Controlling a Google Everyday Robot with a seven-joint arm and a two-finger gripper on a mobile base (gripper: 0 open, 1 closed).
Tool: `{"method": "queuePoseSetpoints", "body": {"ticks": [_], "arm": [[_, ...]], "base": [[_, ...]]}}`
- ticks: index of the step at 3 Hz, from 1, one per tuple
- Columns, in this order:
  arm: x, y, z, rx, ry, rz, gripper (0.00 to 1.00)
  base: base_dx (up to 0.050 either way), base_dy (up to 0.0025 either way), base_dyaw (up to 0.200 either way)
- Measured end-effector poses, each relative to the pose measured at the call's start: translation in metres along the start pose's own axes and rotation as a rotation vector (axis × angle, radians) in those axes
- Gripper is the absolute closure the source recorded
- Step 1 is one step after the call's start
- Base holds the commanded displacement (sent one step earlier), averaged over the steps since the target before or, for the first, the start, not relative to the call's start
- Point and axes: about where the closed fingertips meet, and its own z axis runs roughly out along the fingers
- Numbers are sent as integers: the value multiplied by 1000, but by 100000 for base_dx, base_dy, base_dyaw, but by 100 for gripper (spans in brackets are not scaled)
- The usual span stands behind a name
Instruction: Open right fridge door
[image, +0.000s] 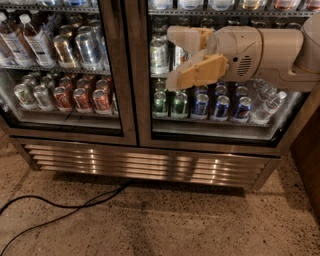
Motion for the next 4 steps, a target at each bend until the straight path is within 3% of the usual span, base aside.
{"method": "queuePoseSetpoints", "body": {"ticks": [2,3,4], "arm": [[0,0,0,0,0,0,0],[0,0,0,0,0,0,0],[0,0,0,0,0,0,0]], "base": [[3836,234,12198],[4399,-215,-9516],[4962,-7,182]]}}
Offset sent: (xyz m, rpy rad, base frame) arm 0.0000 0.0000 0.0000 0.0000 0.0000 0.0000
